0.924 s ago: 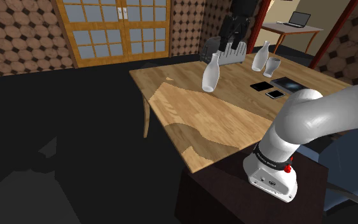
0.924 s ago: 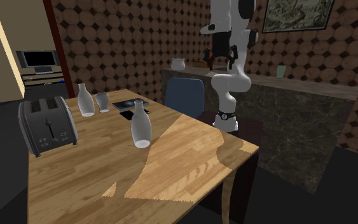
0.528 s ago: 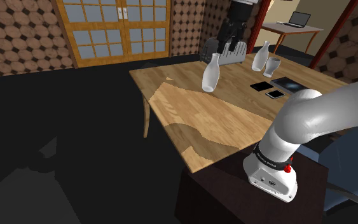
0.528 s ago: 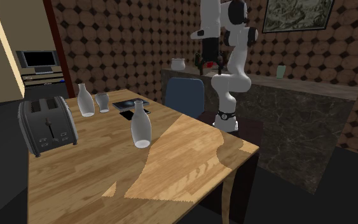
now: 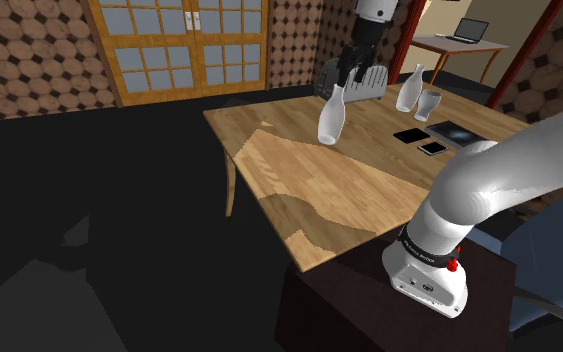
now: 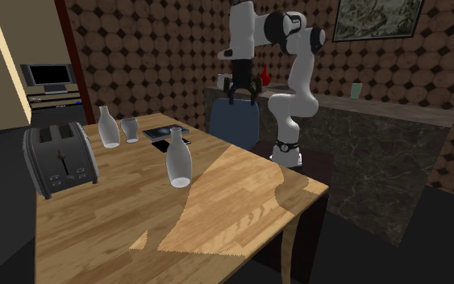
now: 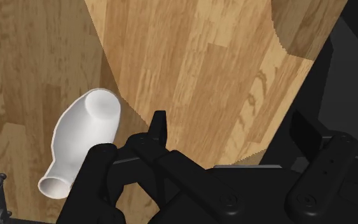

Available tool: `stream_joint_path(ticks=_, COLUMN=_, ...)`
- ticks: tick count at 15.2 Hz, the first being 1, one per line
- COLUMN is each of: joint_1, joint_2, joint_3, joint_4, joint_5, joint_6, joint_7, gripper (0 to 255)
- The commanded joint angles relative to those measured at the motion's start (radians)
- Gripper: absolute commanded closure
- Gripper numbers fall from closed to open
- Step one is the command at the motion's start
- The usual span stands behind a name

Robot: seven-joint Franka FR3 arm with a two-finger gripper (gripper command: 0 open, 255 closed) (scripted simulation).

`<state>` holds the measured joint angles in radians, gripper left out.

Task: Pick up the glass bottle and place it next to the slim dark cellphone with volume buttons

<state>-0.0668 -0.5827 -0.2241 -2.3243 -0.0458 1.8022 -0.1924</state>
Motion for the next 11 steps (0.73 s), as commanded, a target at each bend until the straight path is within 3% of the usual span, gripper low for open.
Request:
stream_joint_path(ticks=1, joint_1=-0.008, joint_2=0.057, joint_3=-0.034, joint_4=0.017, joint_5=-0.013, joint_6=0.048, joint_7=-0.037, gripper=0)
stream_joint_path(ticks=11, joint_1=-0.028, joint_2=0.366, joint_3=-0.181, joint_4=0.179, joint_5=0.013, joint_6=0.222, joint_7=-0.213, gripper=0)
